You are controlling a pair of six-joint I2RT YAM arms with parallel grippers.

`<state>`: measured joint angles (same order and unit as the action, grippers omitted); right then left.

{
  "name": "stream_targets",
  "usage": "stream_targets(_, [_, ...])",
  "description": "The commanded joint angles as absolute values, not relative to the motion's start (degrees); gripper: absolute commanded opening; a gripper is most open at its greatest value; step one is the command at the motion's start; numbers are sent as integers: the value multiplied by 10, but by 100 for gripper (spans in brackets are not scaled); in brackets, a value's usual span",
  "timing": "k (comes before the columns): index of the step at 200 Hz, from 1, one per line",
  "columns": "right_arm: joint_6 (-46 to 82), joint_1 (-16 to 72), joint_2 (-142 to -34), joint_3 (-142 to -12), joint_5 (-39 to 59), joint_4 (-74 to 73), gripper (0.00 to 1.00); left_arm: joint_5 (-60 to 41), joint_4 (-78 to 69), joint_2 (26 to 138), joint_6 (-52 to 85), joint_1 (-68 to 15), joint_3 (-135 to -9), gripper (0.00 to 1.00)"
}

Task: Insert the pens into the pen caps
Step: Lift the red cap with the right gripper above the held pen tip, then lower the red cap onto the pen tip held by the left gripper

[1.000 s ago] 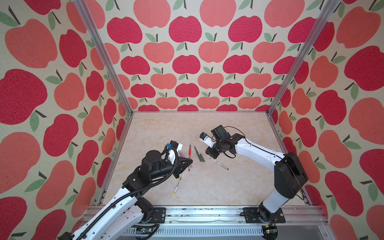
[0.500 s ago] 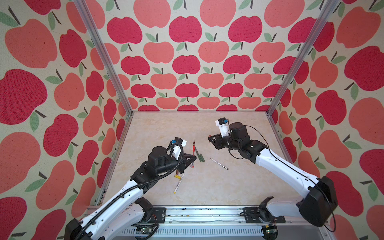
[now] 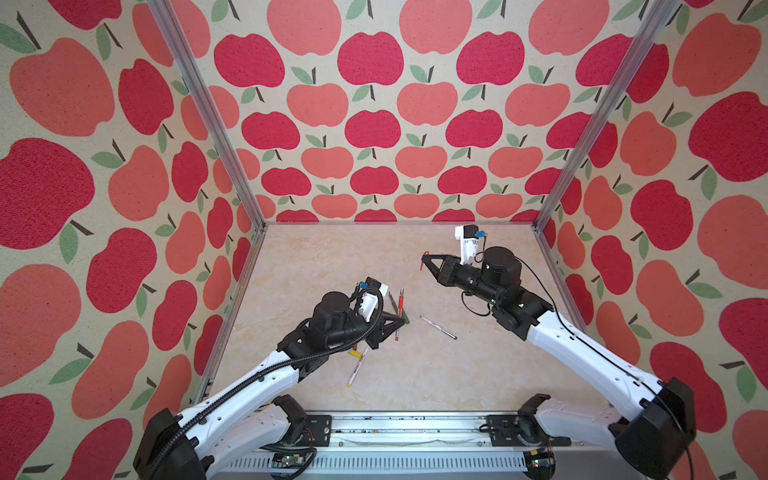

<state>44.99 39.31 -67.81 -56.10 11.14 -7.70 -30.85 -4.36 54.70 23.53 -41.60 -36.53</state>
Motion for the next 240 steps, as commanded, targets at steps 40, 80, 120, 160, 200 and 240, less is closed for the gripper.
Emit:
stream_targets(40, [497,405,-679,-539,175,-164,18,-311,-76,572,247,-421,-398,5])
stream_targets(80, [473,428,-690,-552,205,-176,18,-310,-88,580,253,-422,-399,5])
stream_targets(120, [446,450,-700,-564,210,-157,17,-305,-92,581,253,-422,-400,5])
stream_targets(160, [433,460,-697,-563,210,-149,17,-304,-96,581,253,-422,-399,5])
stream_targets(200, [414,460,-686,-563,196,-132,17,-302,-97,580,252,-422,-397,5])
stream_targets(240, [393,461,-675,-573,190,-114,17,-303,-95,579,253,-421,-396,5])
